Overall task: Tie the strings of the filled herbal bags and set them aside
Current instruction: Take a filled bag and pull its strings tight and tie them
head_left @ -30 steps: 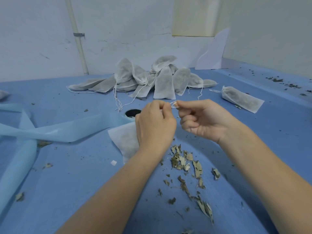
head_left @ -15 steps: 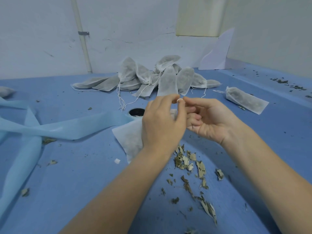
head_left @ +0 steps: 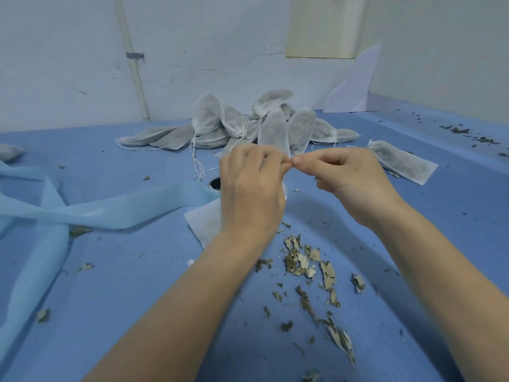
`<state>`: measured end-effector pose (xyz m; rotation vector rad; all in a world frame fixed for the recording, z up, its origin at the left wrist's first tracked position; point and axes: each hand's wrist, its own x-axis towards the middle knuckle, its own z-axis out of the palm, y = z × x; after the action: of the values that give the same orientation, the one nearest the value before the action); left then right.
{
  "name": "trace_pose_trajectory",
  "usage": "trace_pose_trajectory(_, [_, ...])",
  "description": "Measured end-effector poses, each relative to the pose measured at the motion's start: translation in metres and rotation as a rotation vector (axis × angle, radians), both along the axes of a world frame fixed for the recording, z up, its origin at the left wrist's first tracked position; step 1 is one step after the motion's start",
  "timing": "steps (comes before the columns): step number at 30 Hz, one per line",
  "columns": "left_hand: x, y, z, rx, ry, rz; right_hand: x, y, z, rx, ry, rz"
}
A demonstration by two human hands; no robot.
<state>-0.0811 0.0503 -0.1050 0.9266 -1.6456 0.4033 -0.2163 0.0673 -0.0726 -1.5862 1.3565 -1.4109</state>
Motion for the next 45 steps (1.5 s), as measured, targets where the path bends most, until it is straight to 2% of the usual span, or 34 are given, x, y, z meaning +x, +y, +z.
trace_pose_trajectory(5, [-0.008, 0.004, 0.008, 0.423, 0.178, -0.086, 0.002, -0.004, -0.006, -0.010, -0.102, -0.002])
trace_pose_trajectory(8, [-0.009, 0.003, 0.017, 0.594, 0.326, -0.157, 0.012, -0.005, -0.012, 0.016, -0.224, 0.083])
trace_pose_trajectory(10, [-0.007, 0.004, 0.023, 0.676, 0.349, -0.203, 0.020, -0.005, -0.015, 0.006, -0.310, 0.175])
trace_pose_trajectory(12, [-0.004, 0.003, 0.029, 0.708, 0.301, -0.201, 0.024, -0.004, -0.014, -0.028, -0.310, 0.174])
trace_pose_trajectory(16, [0.002, -0.001, 0.038, 0.630, 0.139, 0.003, 0.010, -0.005, -0.012, -0.107, -0.189, -0.008])
trace_pose_trajectory(20, [0.005, -0.003, 0.036, 0.516, 0.123, 0.069, 0.003, -0.006, -0.010, -0.152, -0.087, -0.086])
trace_pose_trajectory(24, [0.003, -0.003, 0.033, 0.541, 0.185, -0.006, 0.000, -0.007, -0.007, -0.177, -0.089, -0.103])
trace_pose_trajectory(28, [-0.001, 0.000, 0.032, 0.727, 0.368, -0.347, 0.000, -0.008, -0.009, -0.136, -0.249, -0.172])
trace_pose_trajectory(30, [-0.001, 0.000, 0.035, 0.872, 0.505, -0.480, -0.001, -0.010, -0.007, -0.104, -0.372, -0.230])
trace_pose_trajectory(32, [0.003, 0.000, 0.039, 1.108, 0.647, -0.650, -0.005, -0.010, -0.005, -0.086, -0.497, -0.306])
trace_pose_trajectory(33, [0.004, 0.000, 0.039, 1.208, 0.657, -0.753, -0.007, -0.011, -0.004, -0.086, -0.557, -0.344])
trace_pose_trajectory(35, [0.005, 0.001, 0.034, 1.308, 0.553, -0.877, -0.010, -0.012, -0.004, -0.082, -0.665, -0.414])
trace_pose_trajectory(37, [0.000, 0.001, 0.025, 1.310, 0.511, -0.880, -0.011, -0.014, -0.005, -0.068, -0.736, -0.468])
trace_pose_trajectory(40, [-0.006, 0.000, 0.018, 1.283, 0.650, -0.782, -0.010, -0.018, -0.008, -0.055, -0.702, -0.476])
trace_pose_trajectory(45, [-0.004, -0.007, 0.014, 1.264, 0.833, -0.633, -0.011, -0.023, -0.014, -0.027, -0.586, -0.241])
